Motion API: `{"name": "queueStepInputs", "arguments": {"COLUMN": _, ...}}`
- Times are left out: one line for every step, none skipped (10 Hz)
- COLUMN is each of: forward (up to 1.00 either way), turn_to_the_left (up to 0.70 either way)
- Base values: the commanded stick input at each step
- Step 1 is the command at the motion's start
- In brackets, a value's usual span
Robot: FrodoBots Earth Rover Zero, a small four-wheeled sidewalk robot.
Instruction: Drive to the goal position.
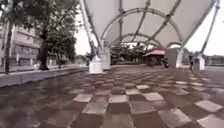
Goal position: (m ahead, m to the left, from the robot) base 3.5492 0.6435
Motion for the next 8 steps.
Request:
{"name": "queueStepInputs", "arguments": {"forward": 1.0, "turn_to_the_left": 0.0}}
{"name": "queueStepInputs", "arguments": {"forward": 1.0, "turn_to_the_left": 0.0}}
{"name": "queueStepInputs", "arguments": {"forward": 1.0, "turn_to_the_left": 0.0}}
{"name": "queueStepInputs", "arguments": {"forward": 1.0, "turn_to_the_left": 0.0}}
{"name": "queueStepInputs", "arguments": {"forward": 1.0, "turn_to_the_left": 0.0}}
{"name": "queueStepInputs", "arguments": {"forward": 1.0, "turn_to_the_left": 0.0}}
{"name": "queueStepInputs", "arguments": {"forward": 1.0, "turn_to_the_left": 0.0}}
{"name": "queueStepInputs", "arguments": {"forward": 1.0, "turn_to_the_left": 0.0}}
